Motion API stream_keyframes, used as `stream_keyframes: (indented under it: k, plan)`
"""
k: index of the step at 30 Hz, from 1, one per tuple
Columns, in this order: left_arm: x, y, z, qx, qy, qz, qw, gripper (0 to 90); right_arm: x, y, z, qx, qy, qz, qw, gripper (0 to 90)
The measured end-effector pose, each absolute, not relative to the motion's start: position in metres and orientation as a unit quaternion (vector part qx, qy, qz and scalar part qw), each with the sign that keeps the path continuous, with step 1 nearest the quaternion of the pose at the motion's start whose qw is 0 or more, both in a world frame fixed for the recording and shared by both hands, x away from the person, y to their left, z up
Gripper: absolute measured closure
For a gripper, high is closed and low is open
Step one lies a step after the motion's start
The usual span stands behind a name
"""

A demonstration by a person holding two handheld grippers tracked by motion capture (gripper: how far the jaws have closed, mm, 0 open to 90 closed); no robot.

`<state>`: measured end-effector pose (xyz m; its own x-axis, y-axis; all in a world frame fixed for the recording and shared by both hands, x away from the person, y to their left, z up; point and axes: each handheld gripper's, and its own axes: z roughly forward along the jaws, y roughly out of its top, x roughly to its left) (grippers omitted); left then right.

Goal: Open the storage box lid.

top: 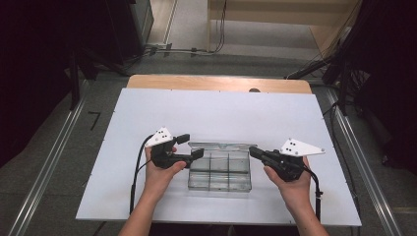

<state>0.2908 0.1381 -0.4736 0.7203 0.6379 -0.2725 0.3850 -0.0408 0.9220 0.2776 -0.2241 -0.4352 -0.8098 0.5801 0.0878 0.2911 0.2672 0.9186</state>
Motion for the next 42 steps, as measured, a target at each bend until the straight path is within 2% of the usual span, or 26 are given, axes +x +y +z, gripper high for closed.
stream_keyframes:
  k: [2,18,33,34,35,38,42]
  plan:
    - [0.291,0.137,-0.474,0.712,0.355,0.109,0.596,28.4,0.279,-0.223,-0.436,0.279,0.786,0.535,0.135,88.1]
    - [0.296,0.140,-0.485,0.703,0.382,0.095,0.593,54.2,0.290,-0.221,-0.437,0.281,0.780,0.543,0.133,88.1]
    - [0.300,0.141,-0.486,0.688,0.394,0.088,0.602,58.0,0.301,-0.243,-0.441,0.290,0.788,0.532,0.112,87.7]
    - [0.300,0.142,-0.487,0.688,0.393,0.087,0.604,58.1,0.302,-0.244,-0.443,0.299,0.786,0.529,0.109,86.7]
    - [0.300,0.142,-0.487,0.687,0.394,0.086,0.605,58.2,0.304,-0.245,-0.444,0.307,0.785,0.527,0.108,78.0]
    - [0.301,0.141,-0.487,0.684,0.397,0.087,0.606,58.4,0.308,-0.243,-0.450,0.323,0.781,0.525,0.101,70.1]
    - [0.302,0.141,-0.488,0.682,0.398,0.088,0.607,58.9,0.312,-0.235,-0.460,0.326,0.784,0.517,0.106,69.0]
